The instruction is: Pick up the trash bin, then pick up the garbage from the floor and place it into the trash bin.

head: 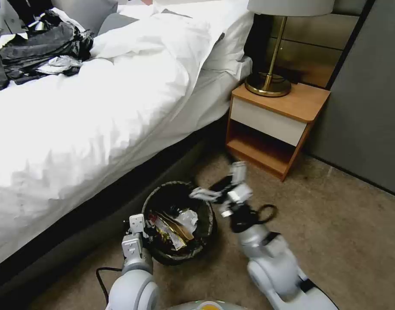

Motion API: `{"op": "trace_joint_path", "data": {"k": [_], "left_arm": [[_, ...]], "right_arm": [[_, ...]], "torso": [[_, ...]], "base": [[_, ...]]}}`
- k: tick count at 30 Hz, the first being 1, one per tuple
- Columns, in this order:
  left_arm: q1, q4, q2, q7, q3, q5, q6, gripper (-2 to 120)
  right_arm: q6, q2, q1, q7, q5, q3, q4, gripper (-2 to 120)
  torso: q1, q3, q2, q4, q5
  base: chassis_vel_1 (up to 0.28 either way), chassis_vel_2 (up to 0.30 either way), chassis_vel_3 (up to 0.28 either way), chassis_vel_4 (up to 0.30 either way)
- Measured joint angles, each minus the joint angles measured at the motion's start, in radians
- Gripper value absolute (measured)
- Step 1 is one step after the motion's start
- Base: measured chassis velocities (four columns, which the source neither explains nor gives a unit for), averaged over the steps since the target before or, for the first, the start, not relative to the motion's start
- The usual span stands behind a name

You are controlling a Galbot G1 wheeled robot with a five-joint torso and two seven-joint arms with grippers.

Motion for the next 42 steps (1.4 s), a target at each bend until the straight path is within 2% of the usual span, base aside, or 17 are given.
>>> {"op": "trace_joint_path", "data": {"k": [6,14,28,36,42], "left_arm": [[0.003,-0.009,0.005,0.0,0.0,-0.002,0.005,0],[0.014,-0.03,0.007,-0.001,-0.01,-0.002,0.008,0],[0.039,-0.067,0.007,-0.01,-0.016,0.001,0.023,0],[0.094,-0.111,0.012,-0.025,-0.011,0.0,0.057,0],[0.142,-0.164,0.029,-0.039,-0.012,-0.041,0.113,0]], "right_arm": [[0.068,0.009,-0.076,0.038,-0.008,0.064,-0.062,100],[0.102,0.028,-0.086,0.045,-0.016,0.065,-0.112,100],[0.103,0.027,-0.051,0.048,-0.005,0.071,-0.134,100],[0.095,0.027,-0.018,0.053,-0.004,0.067,-0.146,100],[0.083,0.028,0.001,0.052,-0.005,0.06,-0.149,100]], "torso": [[0.0,0.0,0.0,0.0004,0.0001],[0.0,0.0,0.0,0.0004,0.0001],[0.0,0.0,0.0,0.0003,0.0],[0.0,0.0,0.0,0.0004,0.0],[0.0,0.0,0.0,0.0004,0.0]], "base": [[0.0,0.0,0.0,0.0],[0.0,0.0,0.0,0.0],[0.021,0.022,0.023,0.021],[0.09,0.085,0.091,0.087],[0.117,0.124,0.113,0.136]]}}
